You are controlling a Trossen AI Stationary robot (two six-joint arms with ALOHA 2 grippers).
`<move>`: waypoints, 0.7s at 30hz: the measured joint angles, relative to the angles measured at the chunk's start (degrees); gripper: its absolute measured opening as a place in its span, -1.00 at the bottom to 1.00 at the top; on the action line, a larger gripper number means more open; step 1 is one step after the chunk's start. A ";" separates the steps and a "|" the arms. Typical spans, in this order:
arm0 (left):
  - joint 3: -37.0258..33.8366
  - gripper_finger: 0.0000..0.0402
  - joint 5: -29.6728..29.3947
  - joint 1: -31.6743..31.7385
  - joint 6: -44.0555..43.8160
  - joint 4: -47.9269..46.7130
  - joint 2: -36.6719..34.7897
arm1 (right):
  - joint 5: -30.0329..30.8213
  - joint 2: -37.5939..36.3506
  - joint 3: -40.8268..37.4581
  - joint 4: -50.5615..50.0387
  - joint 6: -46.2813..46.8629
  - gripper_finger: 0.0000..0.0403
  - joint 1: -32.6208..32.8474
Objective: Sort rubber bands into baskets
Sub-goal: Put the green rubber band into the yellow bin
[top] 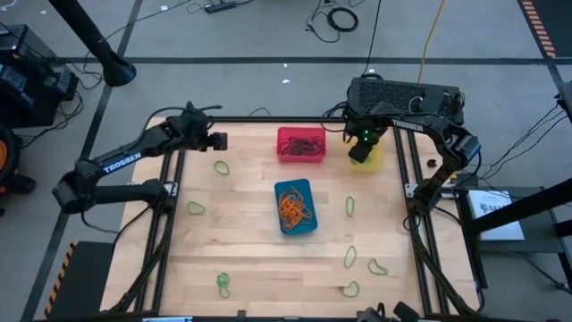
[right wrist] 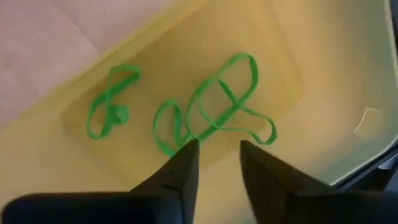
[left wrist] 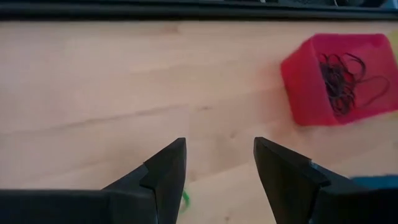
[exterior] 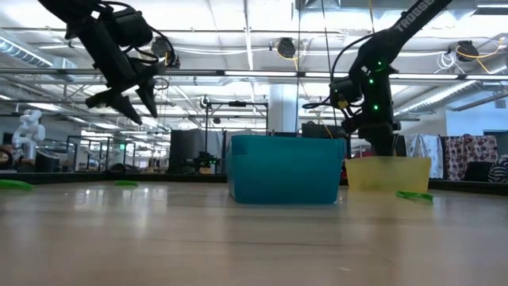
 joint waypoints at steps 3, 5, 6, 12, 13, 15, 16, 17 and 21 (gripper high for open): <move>0.00 -0.03 -0.07 -2.59 -2.11 0.02 -0.01 | -0.17 0.00 0.00 -0.22 -1.22 -0.31 0.02; 0.00 -0.03 -0.46 -4.20 -3.09 0.12 -0.01 | -0.22 0.00 0.01 -0.23 -1.99 -0.19 0.02; 0.00 -0.03 -0.94 -4.87 -3.31 0.10 -0.01 | -0.23 0.00 0.06 -0.31 -2.16 -0.13 0.02; 0.00 -0.03 -1.67 -7.53 -0.55 -0.50 -0.03 | -4.88 0.00 2.81 -1.48 0.24 0.09 0.02; 0.00 -0.03 -1.73 -7.85 0.20 -1.20 -0.03 | -4.87 0.00 3.67 -1.80 1.69 0.11 0.10; 0.00 -0.03 -1.80 -8.12 1.96 -3.76 -0.02 | -5.44 0.00 5.52 -2.35 5.30 0.12 0.44; 0.00 -0.03 -1.82 -8.23 3.17 -5.23 0.06 | -6.59 0.00 6.42 -2.39 7.31 0.12 0.65; 0.00 -0.03 -1.90 -8.24 4.54 -6.76 0.28 | -8.31 0.00 7.43 -2.36 9.33 0.12 0.95; 0.00 -0.03 -5.73 -8.23 7.30 -13.81 2.20 | -16.67 0.00 11.46 0.97 16.51 0.11 3.84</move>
